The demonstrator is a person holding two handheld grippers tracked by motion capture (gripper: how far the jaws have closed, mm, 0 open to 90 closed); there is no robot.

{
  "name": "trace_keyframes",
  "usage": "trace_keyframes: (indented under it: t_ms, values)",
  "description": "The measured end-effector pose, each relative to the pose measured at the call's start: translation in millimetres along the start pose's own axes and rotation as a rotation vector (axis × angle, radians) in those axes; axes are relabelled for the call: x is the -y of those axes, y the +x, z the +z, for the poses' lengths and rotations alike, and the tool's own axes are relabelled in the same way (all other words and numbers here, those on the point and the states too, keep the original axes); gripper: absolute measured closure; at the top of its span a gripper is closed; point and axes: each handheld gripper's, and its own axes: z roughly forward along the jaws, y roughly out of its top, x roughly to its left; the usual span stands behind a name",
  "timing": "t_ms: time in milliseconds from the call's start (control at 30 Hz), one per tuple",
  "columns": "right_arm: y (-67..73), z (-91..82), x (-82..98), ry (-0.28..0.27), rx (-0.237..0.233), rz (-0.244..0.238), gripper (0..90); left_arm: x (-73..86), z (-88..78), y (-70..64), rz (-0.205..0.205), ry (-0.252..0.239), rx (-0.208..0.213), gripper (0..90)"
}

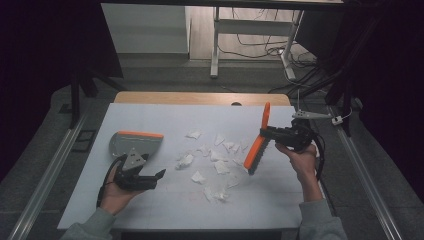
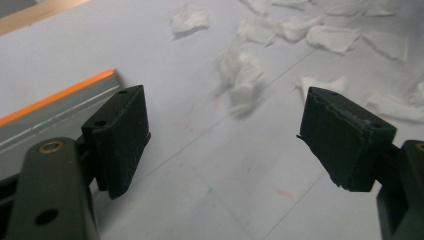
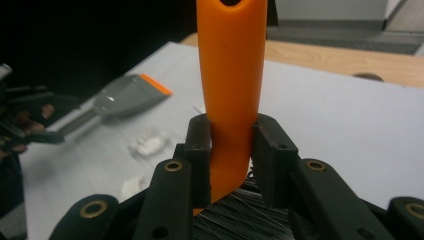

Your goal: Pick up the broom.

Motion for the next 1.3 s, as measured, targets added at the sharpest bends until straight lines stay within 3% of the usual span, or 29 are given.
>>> trace_keyframes:
  t_ms: [200,533,767,1067,1300]
  values:
    - [7.8,3.8,-1.1,-0.036,0.000,0.007,71.2,-14.3,9.6,-6.7,0.010,-0.012,0.019,20.7]
    - [20.9,25.8,1.3,-0.058,-0.001,0.014,71.1,-33.1,21.0,-19.9,0.015,-0.039,0.064,20.7]
    - [31.8,42.4,4.0,-0.073,-0.013,0.015,71.1,-46.2,29.2,-38.0,0.041,-0.051,0.111,20.5]
    - [39.3,56.7,9.0,-0.093,-0.021,0.035,71.1,-59.5,52.0,-64.6,0.085,-0.044,0.164,20.7]
    - [46.7,65.6,11.6,-0.120,-0.033,0.065,71.1,-66.1,71.6,-76.9,0.078,-0.031,0.216,21.9]
